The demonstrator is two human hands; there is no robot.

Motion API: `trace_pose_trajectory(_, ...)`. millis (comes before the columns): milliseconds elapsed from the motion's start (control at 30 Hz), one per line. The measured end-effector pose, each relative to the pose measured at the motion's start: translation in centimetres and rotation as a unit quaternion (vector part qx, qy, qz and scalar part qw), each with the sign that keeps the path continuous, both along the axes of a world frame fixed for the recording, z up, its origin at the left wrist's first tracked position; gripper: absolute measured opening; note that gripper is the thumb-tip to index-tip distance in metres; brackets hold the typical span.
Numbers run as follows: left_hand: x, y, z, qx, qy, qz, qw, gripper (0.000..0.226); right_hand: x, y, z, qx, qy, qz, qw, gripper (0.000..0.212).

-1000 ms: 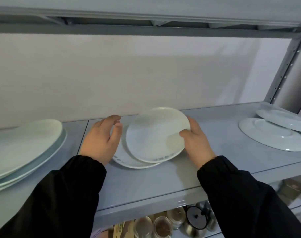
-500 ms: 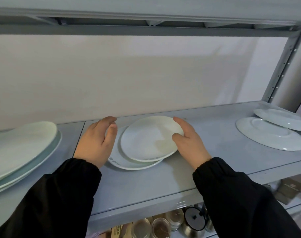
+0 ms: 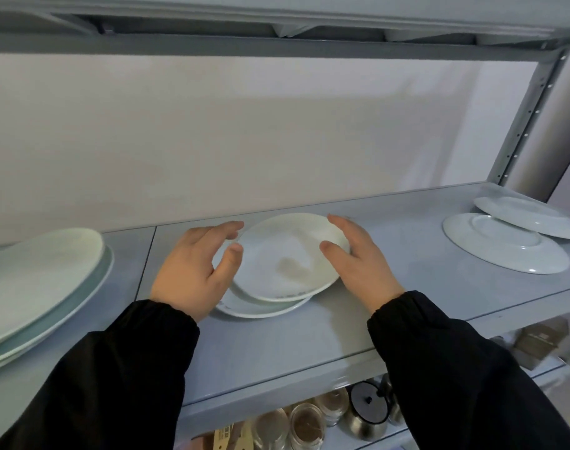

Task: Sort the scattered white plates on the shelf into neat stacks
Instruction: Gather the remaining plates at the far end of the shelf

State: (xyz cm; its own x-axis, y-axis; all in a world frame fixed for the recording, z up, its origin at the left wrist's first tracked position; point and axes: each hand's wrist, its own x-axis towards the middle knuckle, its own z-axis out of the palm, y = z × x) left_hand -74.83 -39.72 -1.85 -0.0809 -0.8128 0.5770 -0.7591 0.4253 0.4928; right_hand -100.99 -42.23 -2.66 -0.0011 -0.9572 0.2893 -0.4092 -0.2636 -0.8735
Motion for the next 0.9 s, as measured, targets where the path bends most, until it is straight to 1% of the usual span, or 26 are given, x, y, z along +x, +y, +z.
trace_pose_trajectory(200, -0.7, 0.4, 0.1, 0.000, -0.012, -0.042, 0.999, 0.055, 0.0, 0.7, 0.3, -0.042, 0.086, -0.037, 0.995, 0.052)
trace_pose_trajectory(400, -1.3, 1.2, 0.2, 0.004, -0.030, -0.082, 0.996, 0.054, -1.2, 3.8, 0.3, -0.076, 0.122, -0.081, 0.986, 0.057)
trace_pose_trajectory(467, -1.6, 1.4, 0.4, 0.002, -0.037, -0.098, 0.994, 0.053, -2.6, 5.0, 0.0, -0.078, 0.152, -0.100, 0.980, 0.059)
trace_pose_trajectory(567, -1.9, 1.6, 0.5, -0.013, -0.051, -0.119, 0.991, 0.051, -5.4, 6.7, -0.2, -0.048, 0.213, -0.135, 0.966, 0.062)
trace_pose_trajectory(700, -2.7, 2.1, 0.5, -0.024, -0.062, -0.155, 0.986, 0.050, -8.2, 8.4, -0.8, 0.014, 0.223, -0.168, 0.960, 0.066)
trace_pose_trajectory(767, -3.1, 2.3, 0.6, -0.022, -0.071, -0.168, 0.983, 0.052, -8.7, 9.0, -2.0, 0.041, 0.294, -0.181, 0.938, 0.069)
trace_pose_trajectory(800, -3.2, 2.5, 0.5, -0.019, -0.077, -0.174, 0.982, 0.053, -8.7, 9.3, -2.6, 0.041, 0.327, -0.184, 0.926, 0.071)
trace_pose_trajectory(833, -3.3, 2.6, 0.5, -0.018, -0.082, -0.178, 0.980, 0.054, -8.7, 9.5, -3.0, 0.039, 0.342, -0.181, 0.921, 0.072)
trace_pose_trajectory(900, -3.4, 2.8, 0.4, -0.018, -0.086, -0.183, 0.979, 0.054, -8.8, 10.0, -3.3, 0.037, 0.348, -0.168, 0.922, 0.073)
